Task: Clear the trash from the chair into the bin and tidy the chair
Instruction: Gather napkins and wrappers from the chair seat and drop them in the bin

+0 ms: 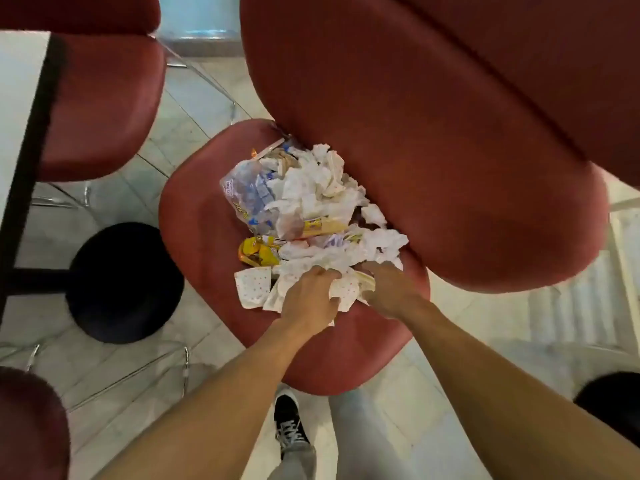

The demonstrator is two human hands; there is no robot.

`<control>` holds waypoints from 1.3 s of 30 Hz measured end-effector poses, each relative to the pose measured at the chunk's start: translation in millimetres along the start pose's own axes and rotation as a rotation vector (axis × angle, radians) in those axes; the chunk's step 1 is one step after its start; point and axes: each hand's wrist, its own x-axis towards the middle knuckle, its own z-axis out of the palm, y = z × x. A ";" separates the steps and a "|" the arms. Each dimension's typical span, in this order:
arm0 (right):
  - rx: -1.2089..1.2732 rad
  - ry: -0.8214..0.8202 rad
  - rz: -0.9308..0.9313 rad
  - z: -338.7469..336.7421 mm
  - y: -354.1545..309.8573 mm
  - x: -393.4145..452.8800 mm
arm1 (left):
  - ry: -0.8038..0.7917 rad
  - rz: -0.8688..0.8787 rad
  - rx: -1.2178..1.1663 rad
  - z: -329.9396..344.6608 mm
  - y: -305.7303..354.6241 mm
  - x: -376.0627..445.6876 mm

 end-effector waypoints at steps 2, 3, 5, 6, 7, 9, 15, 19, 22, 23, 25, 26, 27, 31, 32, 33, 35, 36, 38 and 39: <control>-0.029 0.028 0.004 4.2 3.1 6.1 | -0.009 -0.023 0.015 7.6 1.0 5.5; -0.050 0.027 0.006 8.0 5.7 8.9 | -0.016 -0.032 0.032 13.0 0.0 7.6; -0.067 0.016 0.038 11.9 9.8 12.4 | -0.024 -0.055 0.032 20.3 -3.1 13.1; -0.070 0.019 0.052 13.1 12.6 13.9 | -0.016 -0.074 -0.008 23.5 -5.3 16.0; -0.080 0.033 0.057 13.0 15.1 15.8 | -0.007 -0.092 -0.051 25.8 -7.5 18.2; -0.088 0.064 0.070 10.9 16.1 15.5 | 0.013 -0.087 -0.084 29.1 -10.4 19.0; -0.041 0.160 0.098 1.6 12.3 -6.4 | 0.057 -0.099 -0.177 21.9 -10.4 -5.8; 0.004 0.176 0.120 -9.6 4.9 -30.5 | 0.142 -0.155 -0.285 13.9 -11.4 -33.9; 0.011 0.168 0.059 -8.6 -12.6 -55.5 | 0.230 -0.193 -0.326 4.6 -18.9 -65.1; 0.013 0.162 0.036 -7.0 -19.5 -62.5 | 0.262 -0.204 -0.348 2.4 -22.1 -75.3; 0.012 0.137 -0.018 -0.6 -37.5 -76.3 | 0.337 -0.246 -0.407 -0.1 -31.5 -99.6; 0.006 0.123 -0.049 4.9 -48.8 -83.9 | 0.376 -0.271 -0.435 -1.6 -37.1 -114.7; -0.005 0.120 -0.083 11.5 -61.8 -92.2 | 0.414 -0.296 -0.459 -3.1 -43.1 -131.5; -0.040 0.112 -0.206 48.7 -112.2 -129.1 | 0.535 -0.392 -0.556 0.5 -71.8 -203.2; -0.047 0.107 -0.236 61.7 -123.9 -140.1 | 0.562 -0.429 -0.587 4.6 -81.7 -223.5; -0.065 0.104 -0.267 74.1 -134.3 -150.7 | 0.585 -0.471 -0.612 8.6 -91.6 -242.6; -0.130 0.096 -0.351 101.9 -153.3 -171.2 | 0.629 -0.540 -0.642 18.5 -112.7 -283.7; -0.166 0.086 -0.399 119.5 -163.4 -182.2 | 0.655 -0.565 -0.656 24.2 -124.3 -309.3; -0.204 0.055 -0.454 150.9 -181.8 -200.5 | 0.706 -0.611 -0.706 34.5 -143.9 -356.0; -0.211 0.030 -0.465 165.5 -190.7 -209.0 | 0.740 -0.632 -0.717 39.5 -153.6 -377.8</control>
